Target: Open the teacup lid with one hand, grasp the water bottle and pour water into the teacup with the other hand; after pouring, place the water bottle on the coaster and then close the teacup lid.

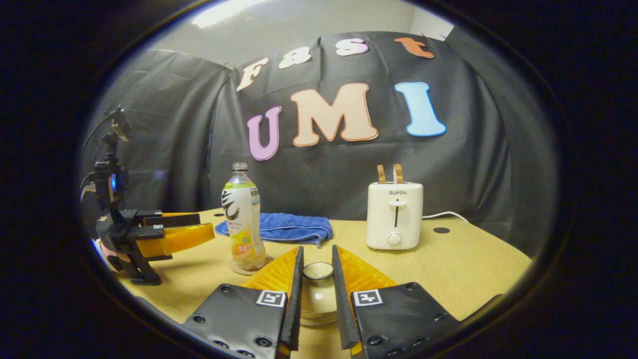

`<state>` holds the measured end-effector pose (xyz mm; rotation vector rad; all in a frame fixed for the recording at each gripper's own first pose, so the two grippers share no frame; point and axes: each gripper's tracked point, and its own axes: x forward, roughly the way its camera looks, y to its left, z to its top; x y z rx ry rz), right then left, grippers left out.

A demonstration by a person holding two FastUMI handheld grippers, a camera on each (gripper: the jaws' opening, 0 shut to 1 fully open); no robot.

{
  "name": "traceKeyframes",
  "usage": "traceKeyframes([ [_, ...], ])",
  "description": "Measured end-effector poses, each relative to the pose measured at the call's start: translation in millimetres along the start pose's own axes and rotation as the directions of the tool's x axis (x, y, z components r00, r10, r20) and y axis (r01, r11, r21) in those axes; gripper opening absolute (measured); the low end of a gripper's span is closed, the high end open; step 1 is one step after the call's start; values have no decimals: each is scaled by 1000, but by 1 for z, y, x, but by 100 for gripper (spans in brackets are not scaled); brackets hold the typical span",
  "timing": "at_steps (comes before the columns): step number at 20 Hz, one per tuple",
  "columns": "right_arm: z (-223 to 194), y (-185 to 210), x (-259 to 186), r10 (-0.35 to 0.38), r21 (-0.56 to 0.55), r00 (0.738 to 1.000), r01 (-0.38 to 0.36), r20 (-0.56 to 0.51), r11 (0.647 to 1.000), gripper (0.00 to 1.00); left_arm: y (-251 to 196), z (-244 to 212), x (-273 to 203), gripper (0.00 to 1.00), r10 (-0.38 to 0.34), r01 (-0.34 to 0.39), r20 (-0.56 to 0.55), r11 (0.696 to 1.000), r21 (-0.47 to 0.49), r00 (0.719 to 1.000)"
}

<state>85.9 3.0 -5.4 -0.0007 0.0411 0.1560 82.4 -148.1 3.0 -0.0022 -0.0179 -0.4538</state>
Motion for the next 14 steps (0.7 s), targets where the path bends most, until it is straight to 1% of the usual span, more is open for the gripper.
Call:
traceKeyframes([
  [4, -10, 5, 12, 16, -6, 998, -16, -62, 1000, 34, 16, 0, -12, 90, 42, -42, -1, 999, 1, 999],
  [7, -13, 5, 14, 18, -6, 995, -18, -94, 1000, 34, 17, 0, -12, 90, 45, -45, -3, 999, 3, 999],
  [14, -16, 8, 11, 28, -7, 993, -29, -113, 1000, 34, 17, 0, -12, 90, 44, -44, -4, 999, 3, 999],
])
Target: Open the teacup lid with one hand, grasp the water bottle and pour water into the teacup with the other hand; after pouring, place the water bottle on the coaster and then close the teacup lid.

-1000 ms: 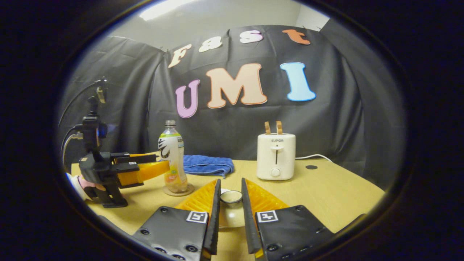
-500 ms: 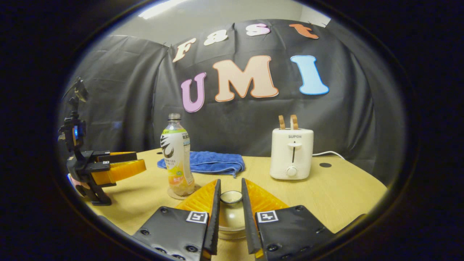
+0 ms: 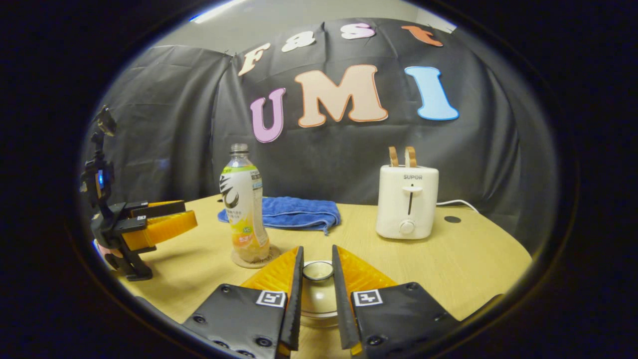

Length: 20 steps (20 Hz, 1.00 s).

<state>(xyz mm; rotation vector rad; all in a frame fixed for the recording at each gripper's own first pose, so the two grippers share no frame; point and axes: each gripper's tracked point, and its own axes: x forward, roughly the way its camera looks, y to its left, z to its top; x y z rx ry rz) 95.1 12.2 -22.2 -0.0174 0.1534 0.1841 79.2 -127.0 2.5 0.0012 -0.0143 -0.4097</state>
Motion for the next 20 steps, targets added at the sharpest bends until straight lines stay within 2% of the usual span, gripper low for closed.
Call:
traceKeyframes([
  [2, 0, 1, -1, 0, -2, 1000, 0, 0, 1000, 35, 0, 0, -1, 89, 0, 0, 0, 1000, 0, 1000],
  [3, 2, 2, -4, 4, -2, 1000, -4, 4, 1000, 39, 0, 1, -1, 90, 0, 0, 1, 1000, -1, 1000],
  [7, 8, 1, -10, -1, 4, 998, 1, 55, 1000, 66, 1, 1, 0, 90, 4, -4, 0, 1000, 0, 1000],
  [11, 20, -7, -21, -58, 13, 988, 57, 146, 998, 94, 4, 1, -1, 90, 15, -15, -1, 1000, 0, 1000],
  [16, 18, -16, -32, -108, 18, 983, 106, 146, 994, 94, 10, 0, -3, 90, 41, -41, -3, 999, 1, 999],
  [20, 16, -36, -51, -208, 33, 967, 205, 150, 978, 97, 22, 0, -9, 90, 103, -103, -3, 995, 2, 995],
])
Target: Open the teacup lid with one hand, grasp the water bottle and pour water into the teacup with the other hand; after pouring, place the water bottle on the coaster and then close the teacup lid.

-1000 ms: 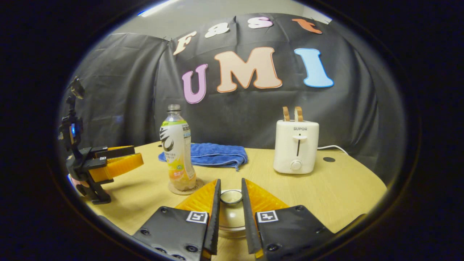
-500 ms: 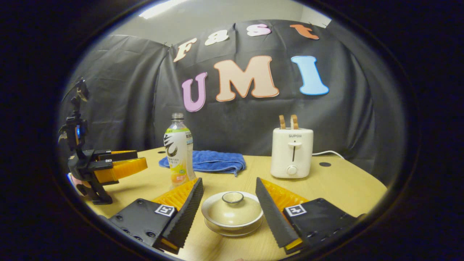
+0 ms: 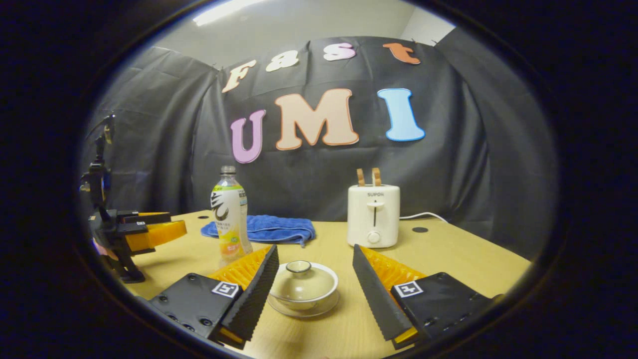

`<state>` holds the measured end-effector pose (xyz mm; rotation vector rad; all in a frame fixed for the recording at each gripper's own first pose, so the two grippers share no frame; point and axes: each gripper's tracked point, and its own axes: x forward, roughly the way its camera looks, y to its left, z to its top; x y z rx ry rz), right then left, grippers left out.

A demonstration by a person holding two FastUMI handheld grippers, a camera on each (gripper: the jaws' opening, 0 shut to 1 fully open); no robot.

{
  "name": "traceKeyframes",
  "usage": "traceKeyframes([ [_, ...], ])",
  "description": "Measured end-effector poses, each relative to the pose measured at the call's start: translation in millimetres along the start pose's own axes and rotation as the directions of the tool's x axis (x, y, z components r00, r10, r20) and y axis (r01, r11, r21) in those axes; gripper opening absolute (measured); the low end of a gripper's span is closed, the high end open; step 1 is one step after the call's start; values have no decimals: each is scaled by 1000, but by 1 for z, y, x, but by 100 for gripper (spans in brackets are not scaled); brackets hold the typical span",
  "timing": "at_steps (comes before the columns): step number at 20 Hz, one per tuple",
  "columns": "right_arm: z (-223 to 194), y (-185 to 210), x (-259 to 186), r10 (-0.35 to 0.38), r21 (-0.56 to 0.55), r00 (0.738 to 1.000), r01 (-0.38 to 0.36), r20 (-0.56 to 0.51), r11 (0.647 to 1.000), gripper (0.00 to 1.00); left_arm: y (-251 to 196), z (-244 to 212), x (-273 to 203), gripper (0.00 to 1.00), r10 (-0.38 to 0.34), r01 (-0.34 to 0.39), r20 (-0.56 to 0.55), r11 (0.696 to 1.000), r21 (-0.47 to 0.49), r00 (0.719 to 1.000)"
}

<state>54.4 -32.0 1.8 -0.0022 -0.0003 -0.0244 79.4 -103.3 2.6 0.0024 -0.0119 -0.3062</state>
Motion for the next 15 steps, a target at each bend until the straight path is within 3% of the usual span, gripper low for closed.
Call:
traceKeyframes([
  [7, 2, -39, -26, -196, -1, 981, 196, 7, 981, 99, 21, -4, -16, 90, 130, -130, -7, 991, -2, 991],
  [11, 2, -46, -32, -229, -1, 973, 229, 9, 973, 99, 29, -4, -21, 90, 175, -175, -6, 985, -3, 985],
  [15, 2, -46, -32, -229, -2, 973, 229, 9, 973, 99, 23, -3, -19, 90, 149, -149, -5, 989, -3, 989],
])
